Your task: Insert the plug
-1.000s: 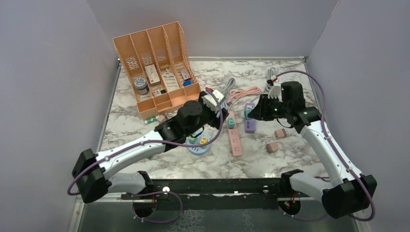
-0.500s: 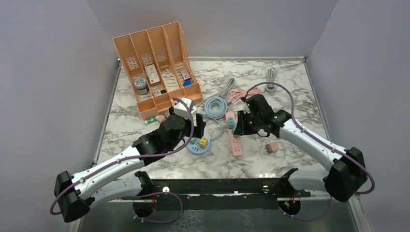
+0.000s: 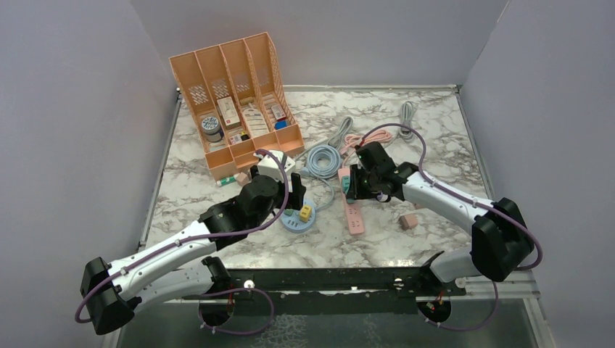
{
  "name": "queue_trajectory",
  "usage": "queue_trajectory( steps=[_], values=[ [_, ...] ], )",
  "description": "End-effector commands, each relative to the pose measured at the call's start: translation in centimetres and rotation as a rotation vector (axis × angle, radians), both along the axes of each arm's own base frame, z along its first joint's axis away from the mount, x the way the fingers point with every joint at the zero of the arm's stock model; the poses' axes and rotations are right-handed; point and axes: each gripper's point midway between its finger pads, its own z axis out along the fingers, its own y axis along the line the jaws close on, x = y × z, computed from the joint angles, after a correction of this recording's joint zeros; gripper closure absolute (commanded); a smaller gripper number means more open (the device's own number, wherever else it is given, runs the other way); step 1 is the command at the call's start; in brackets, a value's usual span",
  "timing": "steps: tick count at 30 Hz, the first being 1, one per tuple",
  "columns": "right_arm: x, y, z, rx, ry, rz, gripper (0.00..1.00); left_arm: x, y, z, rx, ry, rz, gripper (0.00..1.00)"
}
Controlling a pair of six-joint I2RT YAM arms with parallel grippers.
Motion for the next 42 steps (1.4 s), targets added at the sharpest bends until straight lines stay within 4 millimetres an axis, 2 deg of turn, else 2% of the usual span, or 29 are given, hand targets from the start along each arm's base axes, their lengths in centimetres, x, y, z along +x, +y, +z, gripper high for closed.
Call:
queue_trajectory(
  steps=[1,10,18,28,29,30,37,42],
  values=[
    [0.8,-0.2,0.1,-0.027,-0.022,-0.051,0.99,0.7,0.3,0.8,-0.016,-0.030,0.033,0.18],
    [-0.1,-0.8,-1.5,-0.061,0.037,-0.062,0.99,1.2,0.4,0.9,-0.017,-0.042,0.053,0.17],
    [-0.7,-1.3,-3.5,-0.163,0.121,-0.071,0.99,1.5,0.8,0.9,-0.011,-0.051,0.065,0.17],
    [-0.9,-1.2,-5.2,-0.245,0.137,-0.082,0.99,1.9,1.1,1.4,-0.008,-0.065,0.076,0.17],
    [-1.0,-1.3,-5.6,-0.256,0.144,-0.084,0.99,1.9,1.2,1.4,-0.008,-0.065,0.077,0.18],
    [-1.5,-1.6,-7.0,-0.291,0.175,-0.094,0.99,1.8,1.4,1.4,-0.013,-0.064,0.083,0.17],
    [-3.1,-2.2,-10.4,-0.317,0.257,-0.108,0.99,1.6,1.8,0.7,-0.014,-0.044,0.094,0.17],
    [-5.2,-1.5,-12.6,-0.265,0.349,-0.074,0.99,1.6,1.9,0.5,-0.007,-0.037,0.095,0.17]
  ],
)
